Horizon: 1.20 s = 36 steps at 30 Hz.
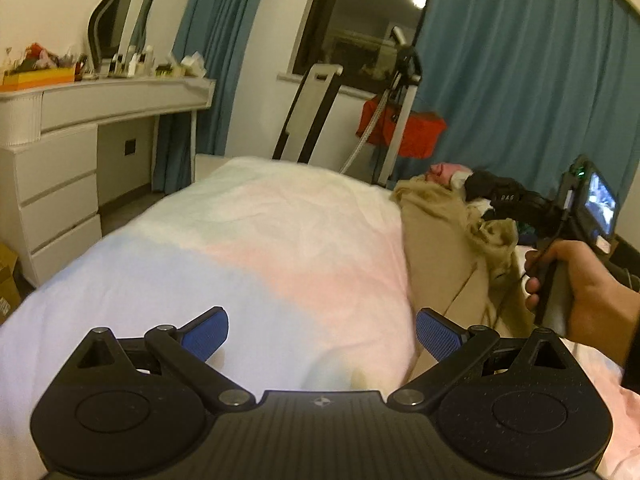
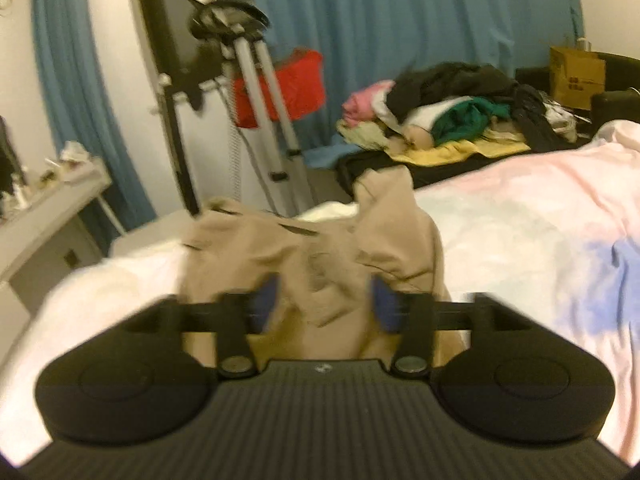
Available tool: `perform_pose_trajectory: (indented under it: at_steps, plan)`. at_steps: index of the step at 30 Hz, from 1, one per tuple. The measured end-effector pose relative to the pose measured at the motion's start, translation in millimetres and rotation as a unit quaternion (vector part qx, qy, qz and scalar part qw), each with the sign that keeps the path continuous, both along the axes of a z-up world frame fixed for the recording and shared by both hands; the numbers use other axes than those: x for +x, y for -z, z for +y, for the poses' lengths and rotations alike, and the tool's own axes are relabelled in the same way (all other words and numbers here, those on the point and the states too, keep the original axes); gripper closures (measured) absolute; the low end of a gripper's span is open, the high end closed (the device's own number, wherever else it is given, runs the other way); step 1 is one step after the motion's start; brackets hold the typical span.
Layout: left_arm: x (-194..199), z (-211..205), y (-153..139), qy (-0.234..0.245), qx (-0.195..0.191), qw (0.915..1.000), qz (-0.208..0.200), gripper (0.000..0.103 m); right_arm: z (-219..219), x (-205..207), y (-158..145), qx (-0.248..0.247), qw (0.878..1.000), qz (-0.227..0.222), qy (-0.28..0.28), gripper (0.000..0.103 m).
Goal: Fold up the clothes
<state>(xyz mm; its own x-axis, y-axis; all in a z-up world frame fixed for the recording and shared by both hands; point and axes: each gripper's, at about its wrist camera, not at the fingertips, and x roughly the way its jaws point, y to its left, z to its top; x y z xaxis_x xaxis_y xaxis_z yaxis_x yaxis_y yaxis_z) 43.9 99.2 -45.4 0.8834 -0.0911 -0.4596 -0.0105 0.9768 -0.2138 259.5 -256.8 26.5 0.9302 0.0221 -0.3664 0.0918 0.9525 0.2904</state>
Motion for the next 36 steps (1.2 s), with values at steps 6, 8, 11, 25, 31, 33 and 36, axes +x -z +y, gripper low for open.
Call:
perform_pose_trajectory:
  at_steps: [6,8,11,25,31,33,36]
  plan:
    - [-21,-12,-12,0.017,0.028,0.9994,-0.015,0.002,-5,-53,-22,0.017,0.999,-0.011,-0.027,0.032]
    - [-32,-17,-19,0.022,0.035,0.9989,-0.024,0.002,-7,-71,-30,0.022,0.999,-0.014,-0.036,0.032]
    - [-51,-23,-29,0.03,0.036,0.9983,-0.035,0.002,-11,-101,-41,0.031,0.998,-0.018,-0.048,0.032]
    - [-82,-6,-39,0.075,-0.046,0.9961,0.014,0.002,-47,-264,-1,0.081,0.993,0.033,-0.074,0.031]
    - [-51,27,-3,0.036,-0.155,0.9798,0.121,0.01,-63,-261,23,0.123,0.988,0.063,-0.075,0.031]
    - [-46,29,10,0.037,-0.17,0.9732,0.151,0.014,-67,-260,27,0.139,0.985,0.066,-0.074,0.031]
    - [-36,29,31,0.038,-0.181,0.9602,0.209,0.023,-70,-258,32,0.159,0.982,0.074,-0.076,0.031]
